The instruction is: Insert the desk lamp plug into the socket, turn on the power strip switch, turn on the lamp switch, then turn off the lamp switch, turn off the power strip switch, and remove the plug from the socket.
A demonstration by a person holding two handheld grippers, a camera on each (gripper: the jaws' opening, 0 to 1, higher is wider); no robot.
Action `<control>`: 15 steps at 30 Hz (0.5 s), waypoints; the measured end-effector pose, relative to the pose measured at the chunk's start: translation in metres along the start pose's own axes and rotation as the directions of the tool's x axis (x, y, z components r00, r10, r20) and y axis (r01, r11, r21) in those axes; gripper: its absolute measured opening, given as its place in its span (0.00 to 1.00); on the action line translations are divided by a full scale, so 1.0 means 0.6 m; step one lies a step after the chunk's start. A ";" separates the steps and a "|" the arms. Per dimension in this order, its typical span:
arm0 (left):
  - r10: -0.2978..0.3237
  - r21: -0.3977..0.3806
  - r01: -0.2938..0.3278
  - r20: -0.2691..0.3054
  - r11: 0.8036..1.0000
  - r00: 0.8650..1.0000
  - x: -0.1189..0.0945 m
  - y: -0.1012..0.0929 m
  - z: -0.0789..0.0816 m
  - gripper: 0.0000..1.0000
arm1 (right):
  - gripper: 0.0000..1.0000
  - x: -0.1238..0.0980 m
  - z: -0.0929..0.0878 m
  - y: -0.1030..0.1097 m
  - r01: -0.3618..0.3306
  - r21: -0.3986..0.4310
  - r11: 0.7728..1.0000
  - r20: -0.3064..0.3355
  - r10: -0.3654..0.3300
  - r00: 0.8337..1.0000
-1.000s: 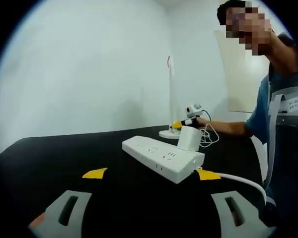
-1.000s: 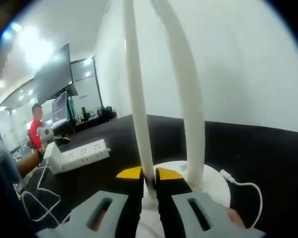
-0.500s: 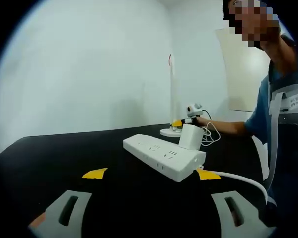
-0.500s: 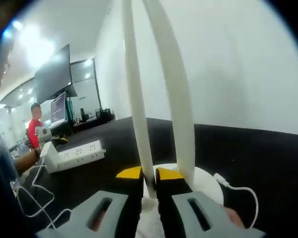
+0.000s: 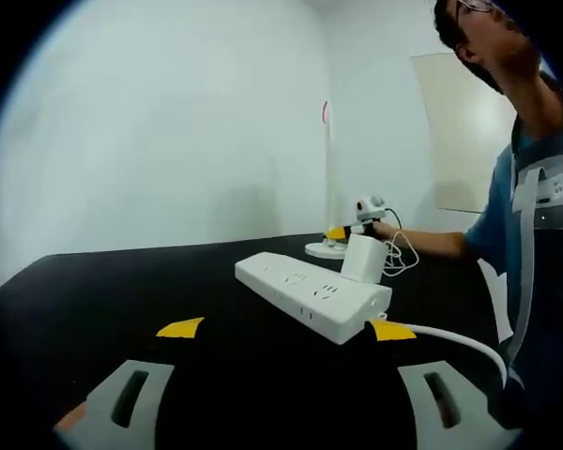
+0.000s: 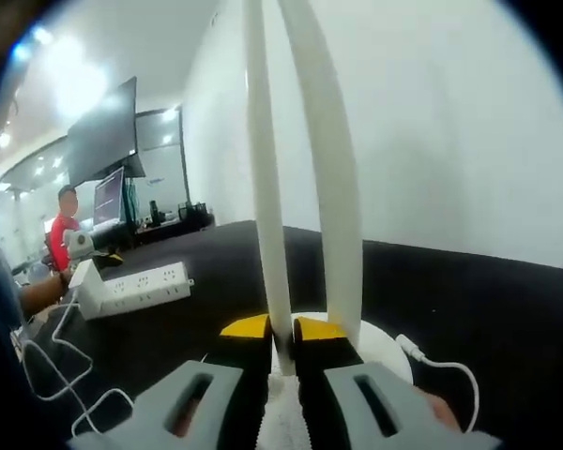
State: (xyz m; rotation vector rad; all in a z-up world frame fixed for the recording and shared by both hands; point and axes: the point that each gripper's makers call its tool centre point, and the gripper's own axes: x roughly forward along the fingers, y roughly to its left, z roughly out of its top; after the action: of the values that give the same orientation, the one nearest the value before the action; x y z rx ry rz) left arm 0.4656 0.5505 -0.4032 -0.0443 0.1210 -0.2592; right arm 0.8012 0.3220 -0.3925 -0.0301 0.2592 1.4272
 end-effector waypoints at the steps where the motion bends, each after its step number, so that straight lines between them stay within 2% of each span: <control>1: 0.001 -0.002 -0.001 -0.001 1.000 1.000 0.000 0.001 0.000 0.64 | 0.12 0.000 0.000 0.000 -0.001 0.006 1.000 0.003 0.001 1.000; 7: 0.009 -0.011 -0.009 -0.003 1.000 1.000 0.001 0.004 -0.002 0.64 | 0.14 -0.004 -0.001 0.001 -0.025 0.071 0.997 0.020 0.024 1.000; 12: 0.012 -0.016 -0.012 -0.003 1.000 1.000 0.002 0.006 -0.003 0.64 | 0.15 -0.005 0.000 0.009 -0.022 0.051 0.998 0.012 0.022 1.000; 15: 0.012 -0.016 -0.012 -0.002 1.000 1.000 0.001 0.007 -0.004 0.63 | 0.15 -0.011 0.007 0.014 -0.026 0.066 0.998 0.030 0.024 0.999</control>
State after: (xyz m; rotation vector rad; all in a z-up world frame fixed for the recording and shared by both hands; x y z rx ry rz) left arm 0.4671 0.5542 -0.4060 -0.0593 0.1253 -0.2462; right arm 0.7931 0.3176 -0.3862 0.0484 0.2829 1.4421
